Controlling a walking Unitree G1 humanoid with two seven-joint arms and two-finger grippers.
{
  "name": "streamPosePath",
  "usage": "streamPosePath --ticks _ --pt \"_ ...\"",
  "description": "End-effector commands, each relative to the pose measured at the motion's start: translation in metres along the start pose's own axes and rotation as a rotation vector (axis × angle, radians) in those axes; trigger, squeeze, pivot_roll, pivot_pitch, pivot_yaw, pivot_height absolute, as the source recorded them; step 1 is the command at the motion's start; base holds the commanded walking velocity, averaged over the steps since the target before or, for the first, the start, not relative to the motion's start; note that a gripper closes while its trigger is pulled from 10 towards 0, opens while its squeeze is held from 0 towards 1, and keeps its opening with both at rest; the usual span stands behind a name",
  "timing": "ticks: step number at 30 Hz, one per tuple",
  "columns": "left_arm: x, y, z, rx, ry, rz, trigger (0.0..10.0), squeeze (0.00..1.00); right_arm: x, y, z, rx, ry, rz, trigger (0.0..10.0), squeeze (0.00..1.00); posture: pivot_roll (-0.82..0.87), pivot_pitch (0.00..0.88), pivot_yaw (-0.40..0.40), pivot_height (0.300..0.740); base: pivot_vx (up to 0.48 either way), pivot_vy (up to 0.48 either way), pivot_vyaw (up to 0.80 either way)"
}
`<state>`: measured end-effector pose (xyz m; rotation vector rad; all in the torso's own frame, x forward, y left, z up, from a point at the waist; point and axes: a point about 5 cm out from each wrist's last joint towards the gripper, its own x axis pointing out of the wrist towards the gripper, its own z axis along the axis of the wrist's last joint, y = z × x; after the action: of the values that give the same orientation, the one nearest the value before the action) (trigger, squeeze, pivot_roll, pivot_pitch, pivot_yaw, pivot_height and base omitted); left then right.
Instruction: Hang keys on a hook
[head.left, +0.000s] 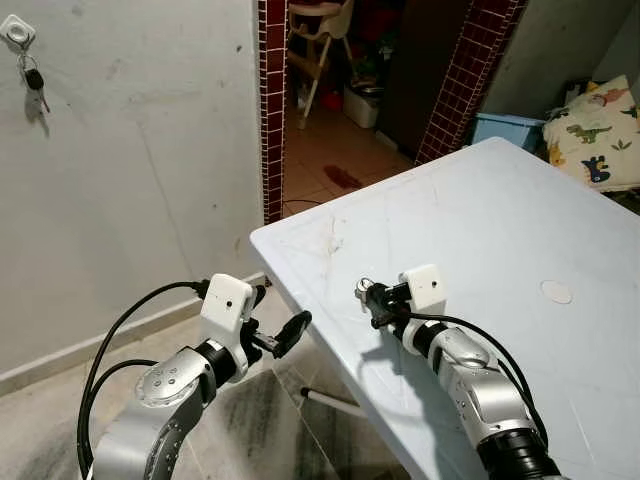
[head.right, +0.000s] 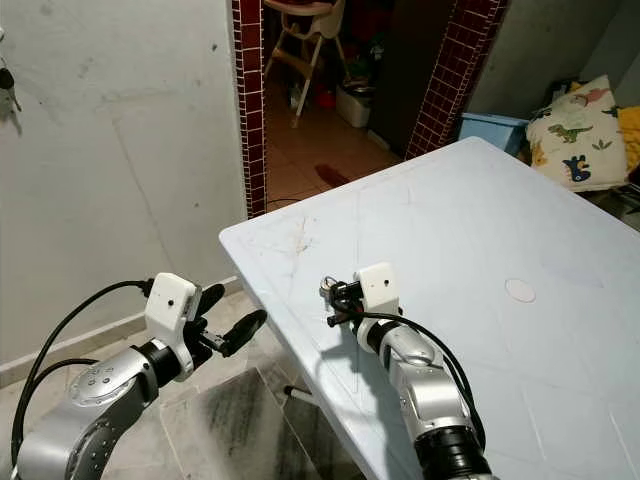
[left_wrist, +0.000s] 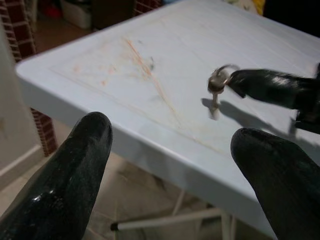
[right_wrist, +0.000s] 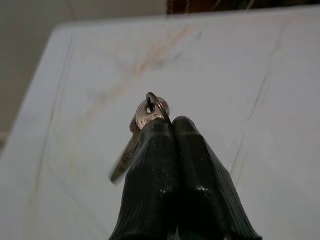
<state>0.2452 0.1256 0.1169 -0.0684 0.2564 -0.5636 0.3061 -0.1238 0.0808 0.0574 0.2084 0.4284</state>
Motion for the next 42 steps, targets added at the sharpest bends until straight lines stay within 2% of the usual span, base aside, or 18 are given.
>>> streamPosePath --ticks 1,3,7,8,9,10,11,13,19,26,42 --pt "0.002 0.002 0.004 0.016 -0.021 0.028 10.0 0.00 -0.002 -0.005 0.011 0.021 -0.059 -0.042 0.0 0.00 0.16 0.005 -0.083 0.740 0.000 0.000 0.00" --pt "0.004 0.007 0.009 0.031 -0.051 0.100 10.0 0.00 -0.006 -0.002 0.025 0.077 -0.125 -0.072 0.0 0.00 0.16 0.004 -0.084 0.740 0.000 0.000 0.00" --pt "0.003 0.016 0.017 0.047 -0.103 0.190 10.0 0.00 -0.014 0.000 0.035 0.130 -0.177 -0.106 0.0 0.00 0.16 0.003 -0.086 0.740 0.000 0.000 0.00" --pt "0.003 0.019 0.019 0.052 -0.114 0.216 10.0 0.00 -0.017 0.002 0.037 0.131 -0.187 -0.111 2.7 0.00 0.16 0.003 -0.087 0.740 0.000 0.000 0.00" --pt "0.001 0.024 0.022 0.072 -0.129 0.265 10.0 0.00 -0.024 0.005 0.040 0.137 -0.204 -0.121 8.4 0.00 0.16 0.001 -0.087 0.740 0.000 0.000 0.00" --pt "0.001 0.026 0.023 0.079 -0.132 0.280 10.0 0.00 -0.026 0.006 0.041 0.141 -0.208 -0.124 8.4 0.00 0.16 0.001 -0.087 0.740 0.000 0.000 0.00" --pt "0.001 0.027 0.024 0.075 -0.136 0.295 10.0 0.00 -0.029 0.009 0.042 0.150 -0.216 -0.126 10.0 0.00 0.16 0.000 -0.086 0.740 0.000 0.000 0.00" --pt "-0.002 0.033 0.023 0.090 -0.139 0.353 10.0 0.00 -0.041 0.015 0.045 0.165 -0.231 -0.148 10.0 0.00 0.15 0.000 -0.086 0.740 0.000 0.000 0.00" --pt "-0.004 0.035 0.017 0.059 -0.119 0.381 10.0 0.00 -0.049 0.024 0.043 0.199 -0.219 -0.141 10.0 0.00 0.15 0.000 -0.084 0.740 0.000 0.000 0.00" --pt "-0.001 0.039 0.018 0.054 -0.113 0.424 10.0 0.00 -0.048 0.030 0.047 0.202 -0.205 -0.130 10.0 0.00 0.15 0.000 -0.083 0.740 0.000 0.077 0.00" --pt "0.003 0.041 0.025 0.069 -0.114 0.405 10.0 0.00 -0.046 0.032 0.048 0.223 -0.203 -0.153 10.0 0.00 0.17 0.000 -0.064 0.740 0.000 0.460 0.00"
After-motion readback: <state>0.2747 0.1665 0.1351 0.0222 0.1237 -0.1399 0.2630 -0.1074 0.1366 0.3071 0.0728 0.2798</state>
